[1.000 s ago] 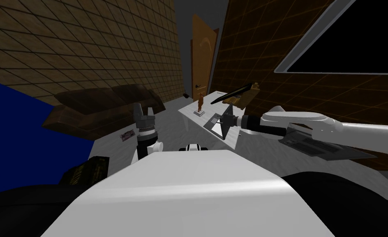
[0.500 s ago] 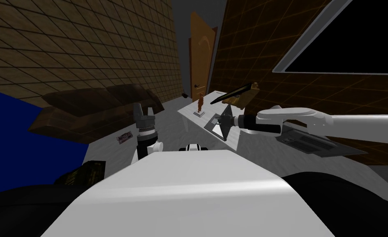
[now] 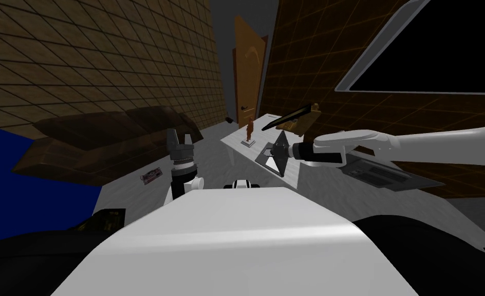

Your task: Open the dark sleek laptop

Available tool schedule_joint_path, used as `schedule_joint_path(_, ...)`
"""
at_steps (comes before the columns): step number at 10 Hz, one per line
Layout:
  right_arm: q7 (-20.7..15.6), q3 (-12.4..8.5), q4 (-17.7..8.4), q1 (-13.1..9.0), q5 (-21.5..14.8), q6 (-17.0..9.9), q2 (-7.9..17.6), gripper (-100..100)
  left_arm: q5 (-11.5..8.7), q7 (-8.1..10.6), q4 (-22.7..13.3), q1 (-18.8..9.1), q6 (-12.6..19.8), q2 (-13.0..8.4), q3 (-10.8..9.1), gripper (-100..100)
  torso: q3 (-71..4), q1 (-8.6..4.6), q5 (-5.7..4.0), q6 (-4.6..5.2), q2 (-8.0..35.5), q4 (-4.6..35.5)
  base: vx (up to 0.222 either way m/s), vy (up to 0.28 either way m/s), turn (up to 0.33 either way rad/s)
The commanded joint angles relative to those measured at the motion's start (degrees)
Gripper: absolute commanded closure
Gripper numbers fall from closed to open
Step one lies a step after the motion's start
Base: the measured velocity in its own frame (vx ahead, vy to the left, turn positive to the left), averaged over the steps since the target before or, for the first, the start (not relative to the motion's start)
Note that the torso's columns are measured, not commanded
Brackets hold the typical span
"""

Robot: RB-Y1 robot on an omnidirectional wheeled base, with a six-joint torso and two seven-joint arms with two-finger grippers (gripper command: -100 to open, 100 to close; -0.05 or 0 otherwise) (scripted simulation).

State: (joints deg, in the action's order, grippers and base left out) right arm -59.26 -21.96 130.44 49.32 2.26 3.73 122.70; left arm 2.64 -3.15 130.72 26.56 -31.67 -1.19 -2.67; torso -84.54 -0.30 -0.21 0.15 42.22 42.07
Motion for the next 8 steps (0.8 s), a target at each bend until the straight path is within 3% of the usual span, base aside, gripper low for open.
schedule_joint_path(1,1.39,0.80,0.43,0.22,1.10,-1.30,4.43,100,0.00,0.00,0.00,0.00,0.00,0.00,0.00,0,0.02,0.01,0.03,-0.01,0.06,0.04,0.045,0.035,-0.083)
schedule_joint_path(2,1.39,0.80,0.43,0.22,1.10,-1.30,6.06,100,0.00,0.00,0.00,0.00,0.00,0.00,0.00,0,0.05,0.00,0.01,0.05,0.08,0.02,0.045,0.030,-0.050)
schedule_joint_path(3,1.22,-0.02,0.23,0.30,1.01,-1.36,5.00,100,0.00,0.00,0.00,0.00,0.00,0.00,0.00,0,0.06,-0.02,-0.01,-0.01,0.09,0.01,0.018,0.016,0.007)
schedule_joint_path(5,1.15,2.44,0.82,0.46,1.94,-2.54,9.32,100,0.00,0.00,0.00,0.00,0.00,0.00,0.00,0,0.00,0.17,0.15,-0.04,0.07,0.17,0.073,0.059,-0.031)
schedule_joint_path(6,1.15,2.44,0.82,0.46,1.94,-2.54,9.32,100,0.00,0.00,0.00,0.00,0.00,0.00,0.00,0,-0.08,0.22,0.07,-0.06,-0.15,-0.05,0.065,0.057,-0.015)
schedule_joint_path(8,1.04,4.98,1.35,0.52,2.85,-3.66,13.32,100,0.00,0.00,0.00,0.00,0.00,0.00,0.00,0,-0.03,0.09,0.09,-0.04,0.01,0.08,0.070,0.077,-0.017)
